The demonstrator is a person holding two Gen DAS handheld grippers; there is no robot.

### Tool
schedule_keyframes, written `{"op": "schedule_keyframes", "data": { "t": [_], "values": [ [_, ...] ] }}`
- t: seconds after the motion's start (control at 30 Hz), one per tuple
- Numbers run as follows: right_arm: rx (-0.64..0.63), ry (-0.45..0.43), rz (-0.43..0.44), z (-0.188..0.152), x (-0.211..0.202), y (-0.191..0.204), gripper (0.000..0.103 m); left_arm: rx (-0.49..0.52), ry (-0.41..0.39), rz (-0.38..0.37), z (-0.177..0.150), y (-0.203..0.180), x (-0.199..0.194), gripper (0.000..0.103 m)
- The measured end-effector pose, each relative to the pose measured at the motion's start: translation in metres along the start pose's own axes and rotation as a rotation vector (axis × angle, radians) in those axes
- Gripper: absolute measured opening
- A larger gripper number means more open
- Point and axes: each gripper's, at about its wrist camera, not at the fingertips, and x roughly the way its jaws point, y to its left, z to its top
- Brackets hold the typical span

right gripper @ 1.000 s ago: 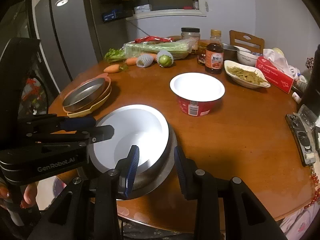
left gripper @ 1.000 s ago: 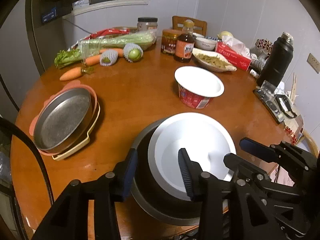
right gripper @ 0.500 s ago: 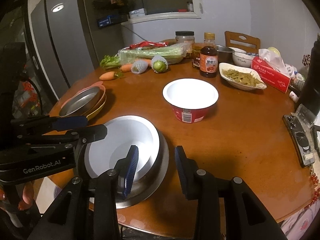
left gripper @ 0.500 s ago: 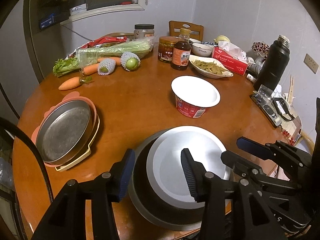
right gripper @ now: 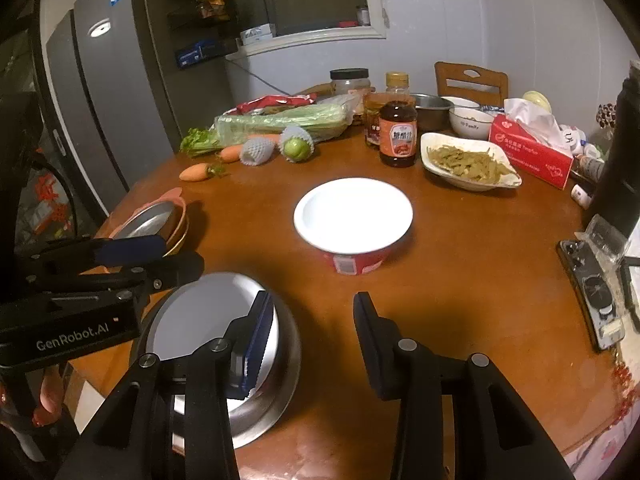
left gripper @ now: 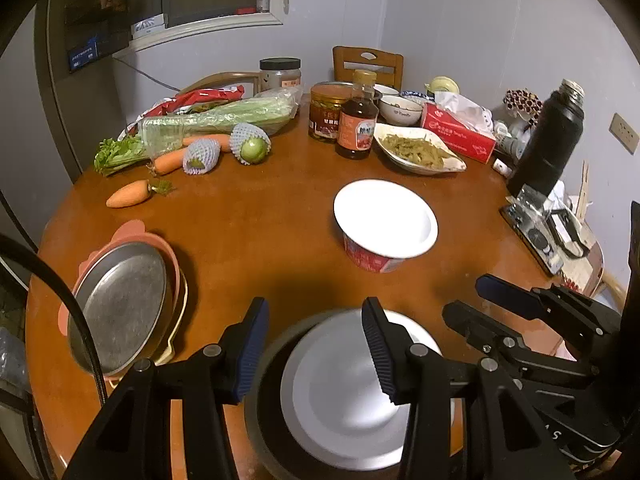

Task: Organize plates and bowls
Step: 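Move the left tool to the white plate on the other noodle cup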

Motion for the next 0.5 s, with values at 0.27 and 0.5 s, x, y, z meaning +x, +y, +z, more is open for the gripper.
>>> {"op": "schedule_keyframes", "data": {
  "t": [0.27,0.5],
  "values": [
    [0.015,0.000,-0.014,0.022,0.005,-0.013,0.045,0.007,0.002,-0.007,0.024,-0.002,0.008,0.048],
    [0.037,-0.002,-0.033,0.040,0.012,-0.027,0.049,0.007,0.017,-0.005,0.044,-0.003,0.022,0.048]
  ]
}}
